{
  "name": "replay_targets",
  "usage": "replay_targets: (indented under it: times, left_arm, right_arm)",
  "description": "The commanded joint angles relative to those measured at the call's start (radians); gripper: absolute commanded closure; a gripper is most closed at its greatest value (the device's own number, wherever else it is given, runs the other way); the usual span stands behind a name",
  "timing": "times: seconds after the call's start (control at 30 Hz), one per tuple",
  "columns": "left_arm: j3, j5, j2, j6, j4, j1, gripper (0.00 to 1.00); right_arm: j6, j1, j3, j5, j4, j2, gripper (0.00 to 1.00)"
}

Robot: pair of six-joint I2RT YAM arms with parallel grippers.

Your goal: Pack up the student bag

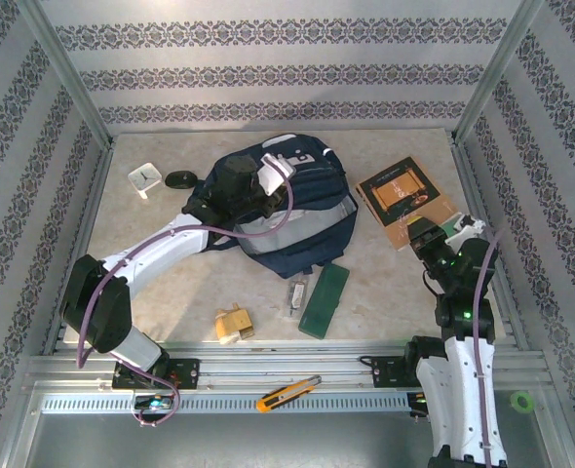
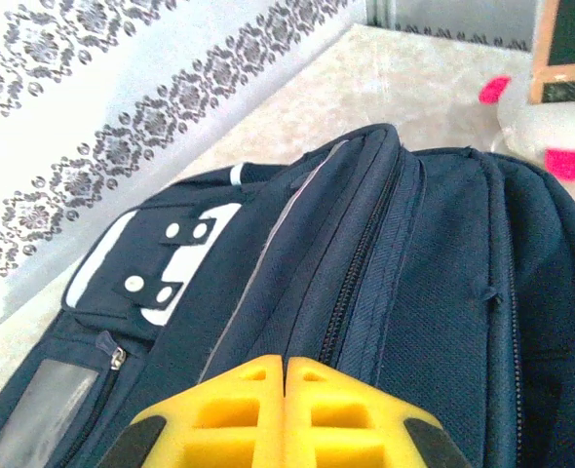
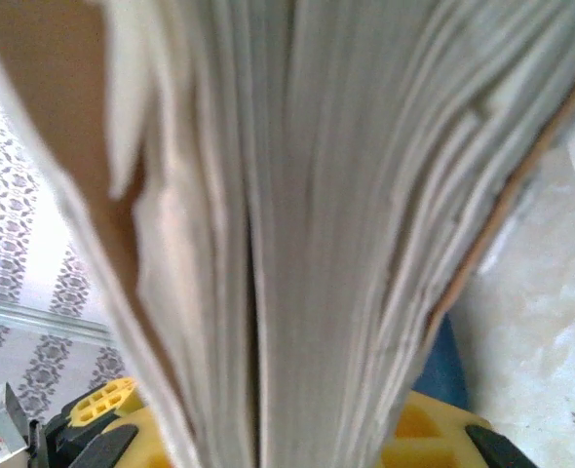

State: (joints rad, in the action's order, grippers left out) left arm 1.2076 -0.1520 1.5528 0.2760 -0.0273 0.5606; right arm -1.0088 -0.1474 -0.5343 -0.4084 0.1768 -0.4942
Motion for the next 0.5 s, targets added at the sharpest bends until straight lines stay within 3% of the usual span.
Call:
replay_targets:
  times: [0.0, 0.23, 0.33, 0.47]
  left_arm:
    - [0.086, 0.016, 0.001, -0.068, -0.073, -0.020, 1.00]
    - [0.144, -0.005, 0.045, -0.143, -0.075, -0.056, 1.00]
    - [0.148, -0.017, 0.057, -0.153, -0.088, -0.060, 1.00]
    - [0.162, -0.029, 0.068, -0.150, -0.085, -0.063, 1.00]
  right_arm:
    - [-0.047, 0.054, -0.041, 0.034, -0.020, -0.057, 1.00]
    - [-0.159, 0.258, 0.010, 0.235, -0.015, -0.082, 1.00]
    - [-0.210, 0.368, 0.058, 0.306, -0.118, -0.098, 1.00]
    - [-0.322, 0.497, 0.128, 0.338, -0.410, -0.229, 1.00]
